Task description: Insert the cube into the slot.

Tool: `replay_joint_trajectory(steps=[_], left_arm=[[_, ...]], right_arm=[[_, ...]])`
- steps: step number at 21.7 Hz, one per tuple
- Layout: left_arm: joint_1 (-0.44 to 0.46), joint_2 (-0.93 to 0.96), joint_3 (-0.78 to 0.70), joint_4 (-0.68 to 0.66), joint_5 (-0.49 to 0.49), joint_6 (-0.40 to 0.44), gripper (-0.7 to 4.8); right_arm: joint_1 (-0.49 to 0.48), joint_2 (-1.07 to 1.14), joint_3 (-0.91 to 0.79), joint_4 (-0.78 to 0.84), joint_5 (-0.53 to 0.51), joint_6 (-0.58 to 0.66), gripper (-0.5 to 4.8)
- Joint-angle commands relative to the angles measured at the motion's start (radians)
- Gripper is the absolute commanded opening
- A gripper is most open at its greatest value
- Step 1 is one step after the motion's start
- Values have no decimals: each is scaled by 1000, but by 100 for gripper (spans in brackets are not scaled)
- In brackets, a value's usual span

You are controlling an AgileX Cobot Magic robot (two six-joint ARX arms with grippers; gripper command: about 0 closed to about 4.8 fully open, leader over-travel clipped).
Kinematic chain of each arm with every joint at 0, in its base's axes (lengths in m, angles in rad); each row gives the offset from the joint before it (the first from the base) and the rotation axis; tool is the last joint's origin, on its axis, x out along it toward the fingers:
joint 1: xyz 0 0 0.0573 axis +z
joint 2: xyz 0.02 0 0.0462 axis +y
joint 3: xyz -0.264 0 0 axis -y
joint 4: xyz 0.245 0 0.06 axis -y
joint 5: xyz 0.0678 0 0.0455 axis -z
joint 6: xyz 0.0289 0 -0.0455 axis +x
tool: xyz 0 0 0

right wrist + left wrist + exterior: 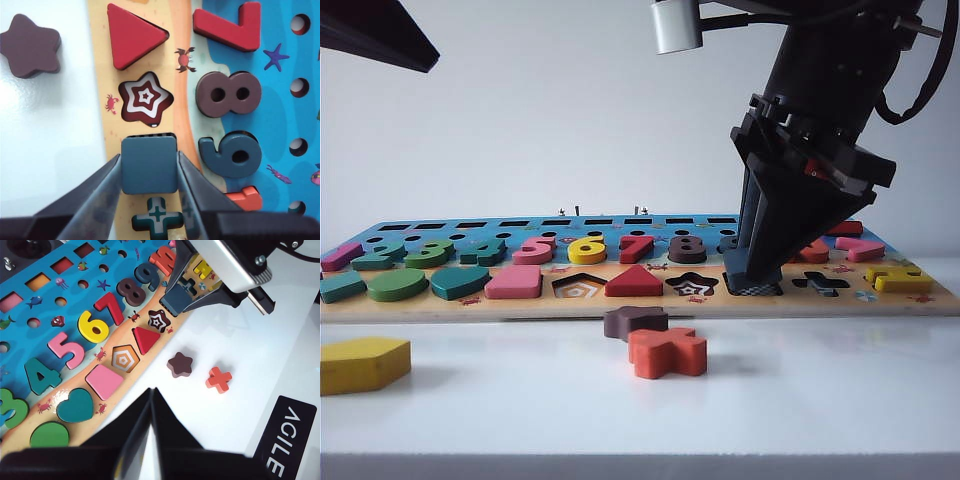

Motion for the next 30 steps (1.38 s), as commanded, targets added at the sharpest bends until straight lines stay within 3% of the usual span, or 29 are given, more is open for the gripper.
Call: replay_joint_trajectory(steps=[1, 30], left_arm=[[0, 0, 4, 18, 5, 4, 17], [0, 0, 4, 18, 5, 4, 17]], right_arm=[[-1, -3, 3, 7, -6, 3, 89], [-11, -3, 3, -4, -25, 4, 104]])
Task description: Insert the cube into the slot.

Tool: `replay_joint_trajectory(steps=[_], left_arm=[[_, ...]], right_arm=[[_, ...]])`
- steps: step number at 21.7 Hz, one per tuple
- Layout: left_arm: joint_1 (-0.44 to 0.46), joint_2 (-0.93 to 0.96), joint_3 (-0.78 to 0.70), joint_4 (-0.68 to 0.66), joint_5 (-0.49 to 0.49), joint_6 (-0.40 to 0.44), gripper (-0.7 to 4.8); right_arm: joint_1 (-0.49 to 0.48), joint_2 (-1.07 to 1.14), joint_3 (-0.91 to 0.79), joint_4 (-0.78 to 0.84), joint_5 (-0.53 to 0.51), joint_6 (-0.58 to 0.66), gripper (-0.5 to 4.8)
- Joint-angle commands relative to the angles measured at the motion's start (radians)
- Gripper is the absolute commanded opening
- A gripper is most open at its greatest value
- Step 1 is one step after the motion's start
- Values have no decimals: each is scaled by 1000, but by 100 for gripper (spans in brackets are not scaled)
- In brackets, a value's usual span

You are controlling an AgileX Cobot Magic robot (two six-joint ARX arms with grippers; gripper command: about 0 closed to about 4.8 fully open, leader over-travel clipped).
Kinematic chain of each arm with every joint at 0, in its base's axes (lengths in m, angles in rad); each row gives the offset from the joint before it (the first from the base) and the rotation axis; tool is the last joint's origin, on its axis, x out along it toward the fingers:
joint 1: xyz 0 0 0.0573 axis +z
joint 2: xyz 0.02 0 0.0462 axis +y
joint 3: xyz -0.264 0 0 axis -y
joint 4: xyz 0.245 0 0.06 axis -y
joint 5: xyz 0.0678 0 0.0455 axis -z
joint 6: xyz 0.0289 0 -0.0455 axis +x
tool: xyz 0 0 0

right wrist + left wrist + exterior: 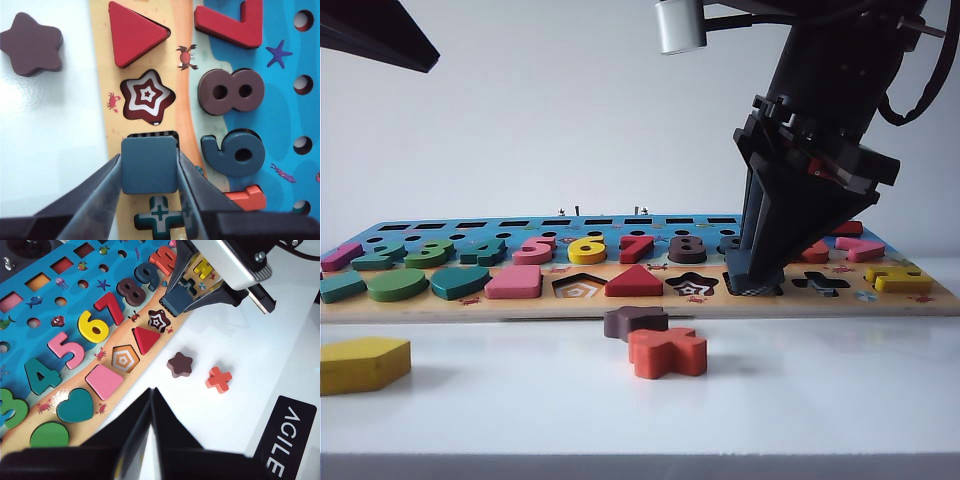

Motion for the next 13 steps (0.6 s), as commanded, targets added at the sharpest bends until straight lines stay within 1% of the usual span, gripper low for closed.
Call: replay_joint_trajectory(steps=[1, 3, 13], left_arm=[[0, 0, 4, 18, 5, 4, 17], [0, 0, 4, 18, 5, 4, 17], [0, 0, 4, 18, 5, 4, 17]], right_arm=[[0, -3, 3, 4, -6, 4, 109], [0, -3, 3, 3, -6, 4, 125], [0, 0, 3, 5, -7, 4, 127]])
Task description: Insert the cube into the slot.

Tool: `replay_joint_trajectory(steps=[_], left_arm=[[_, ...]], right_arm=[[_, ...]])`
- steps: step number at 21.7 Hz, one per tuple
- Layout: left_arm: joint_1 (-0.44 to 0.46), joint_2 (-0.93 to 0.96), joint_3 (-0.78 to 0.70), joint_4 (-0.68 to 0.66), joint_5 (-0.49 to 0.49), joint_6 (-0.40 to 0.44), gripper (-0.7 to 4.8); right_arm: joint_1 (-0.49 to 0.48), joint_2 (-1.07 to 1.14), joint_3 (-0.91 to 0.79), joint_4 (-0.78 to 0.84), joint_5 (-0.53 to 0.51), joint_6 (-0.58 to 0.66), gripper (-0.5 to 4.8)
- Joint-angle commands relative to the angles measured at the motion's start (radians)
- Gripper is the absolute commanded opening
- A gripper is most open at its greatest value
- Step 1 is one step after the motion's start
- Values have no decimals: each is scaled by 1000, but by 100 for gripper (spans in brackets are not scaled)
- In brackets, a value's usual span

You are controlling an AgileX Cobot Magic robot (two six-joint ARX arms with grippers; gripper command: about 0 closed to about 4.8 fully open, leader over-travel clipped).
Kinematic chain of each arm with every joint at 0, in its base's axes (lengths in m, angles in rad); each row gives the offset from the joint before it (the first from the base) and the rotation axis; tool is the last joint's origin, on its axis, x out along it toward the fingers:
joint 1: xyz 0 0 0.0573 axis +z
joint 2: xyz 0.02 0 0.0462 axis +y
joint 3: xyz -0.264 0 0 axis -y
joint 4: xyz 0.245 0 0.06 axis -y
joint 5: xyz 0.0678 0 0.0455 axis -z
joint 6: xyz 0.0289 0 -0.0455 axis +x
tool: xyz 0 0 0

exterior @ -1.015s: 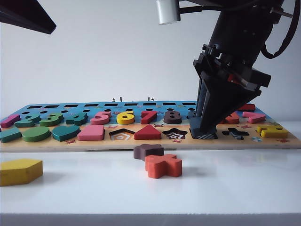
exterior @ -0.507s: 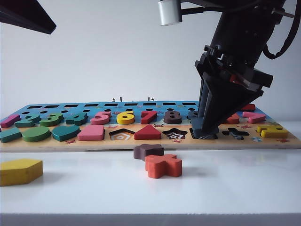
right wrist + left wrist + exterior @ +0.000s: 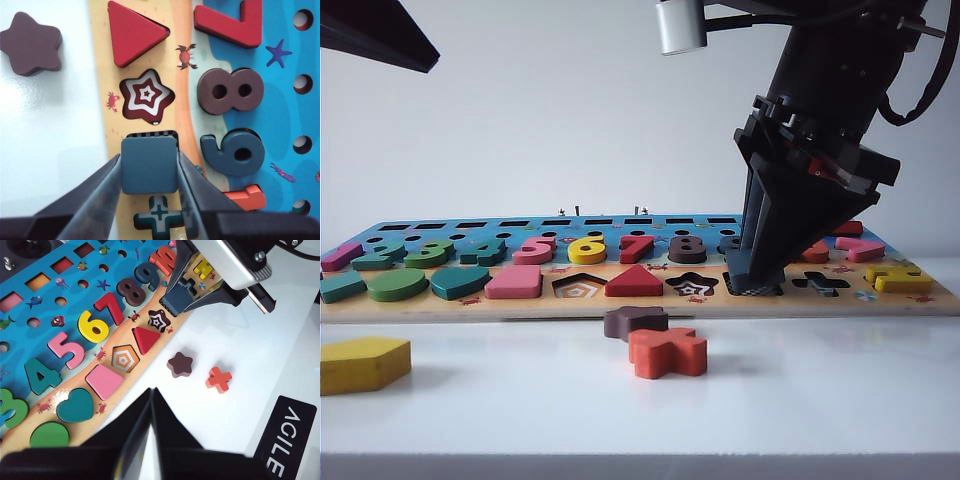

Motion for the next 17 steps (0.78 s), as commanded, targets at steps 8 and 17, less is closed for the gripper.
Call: replay_joint_trajectory(steps=[8, 17], left_arm=[[0, 0, 4, 16, 5, 4, 17], [0, 0, 4, 17, 5, 4, 17]], right_arm=[[0, 14, 3, 12, -7, 18, 190], [0, 14, 3, 14, -7, 23, 238]])
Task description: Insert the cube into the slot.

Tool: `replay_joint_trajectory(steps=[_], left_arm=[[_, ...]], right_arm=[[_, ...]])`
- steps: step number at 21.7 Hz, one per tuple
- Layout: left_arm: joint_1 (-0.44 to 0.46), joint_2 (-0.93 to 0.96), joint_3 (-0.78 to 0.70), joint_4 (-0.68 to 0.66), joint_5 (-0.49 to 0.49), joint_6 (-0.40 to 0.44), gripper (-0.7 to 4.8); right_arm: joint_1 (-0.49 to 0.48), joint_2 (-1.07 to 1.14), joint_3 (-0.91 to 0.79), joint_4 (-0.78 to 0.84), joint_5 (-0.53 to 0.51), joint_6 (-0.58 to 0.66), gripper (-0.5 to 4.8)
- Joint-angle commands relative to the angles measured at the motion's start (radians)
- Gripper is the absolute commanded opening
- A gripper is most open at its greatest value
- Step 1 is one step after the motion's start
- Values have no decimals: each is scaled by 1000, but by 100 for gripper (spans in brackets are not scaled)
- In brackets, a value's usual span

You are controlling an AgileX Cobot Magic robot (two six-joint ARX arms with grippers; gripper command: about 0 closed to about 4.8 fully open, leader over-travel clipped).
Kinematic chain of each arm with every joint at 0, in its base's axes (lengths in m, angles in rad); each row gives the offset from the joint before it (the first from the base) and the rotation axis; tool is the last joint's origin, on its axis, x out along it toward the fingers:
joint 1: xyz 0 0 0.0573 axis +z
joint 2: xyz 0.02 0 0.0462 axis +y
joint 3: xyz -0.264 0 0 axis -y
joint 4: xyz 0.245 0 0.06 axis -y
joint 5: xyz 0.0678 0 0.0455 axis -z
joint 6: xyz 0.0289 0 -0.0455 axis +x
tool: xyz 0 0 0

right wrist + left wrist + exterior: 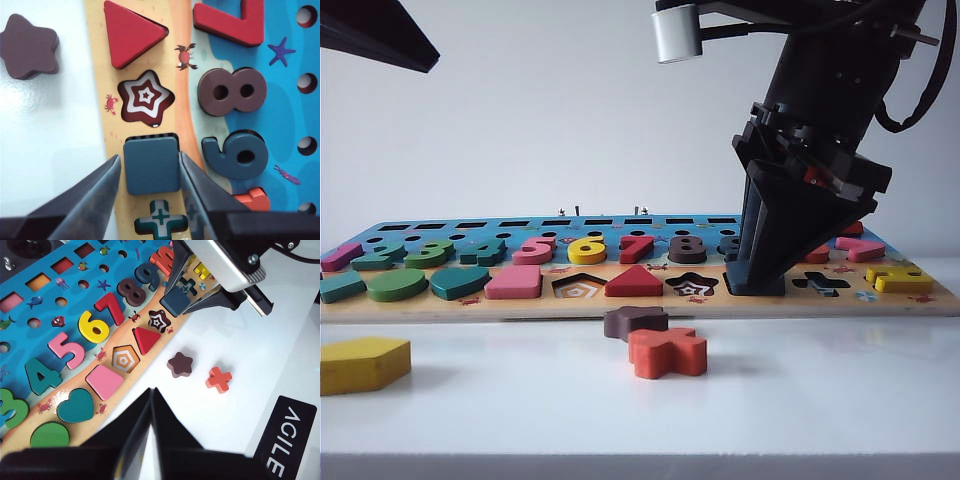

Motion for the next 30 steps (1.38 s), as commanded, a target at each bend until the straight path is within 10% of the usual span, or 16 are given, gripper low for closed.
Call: replay_joint_trajectory(steps=[1, 21, 28, 30], left_arm=[[0, 0, 4, 16, 5, 4, 17], [0, 0, 4, 17, 5, 4, 17], [0, 0, 4, 17, 5, 4, 17], [0, 0, 4, 17, 5, 4, 17]], right_arm=[[0, 0, 3, 7, -7, 4, 245], [0, -90, 3, 26, -12, 137, 246], [0, -130, 3, -55, -3, 201, -7], [-2, -130, 3, -70, -3, 219, -8]])
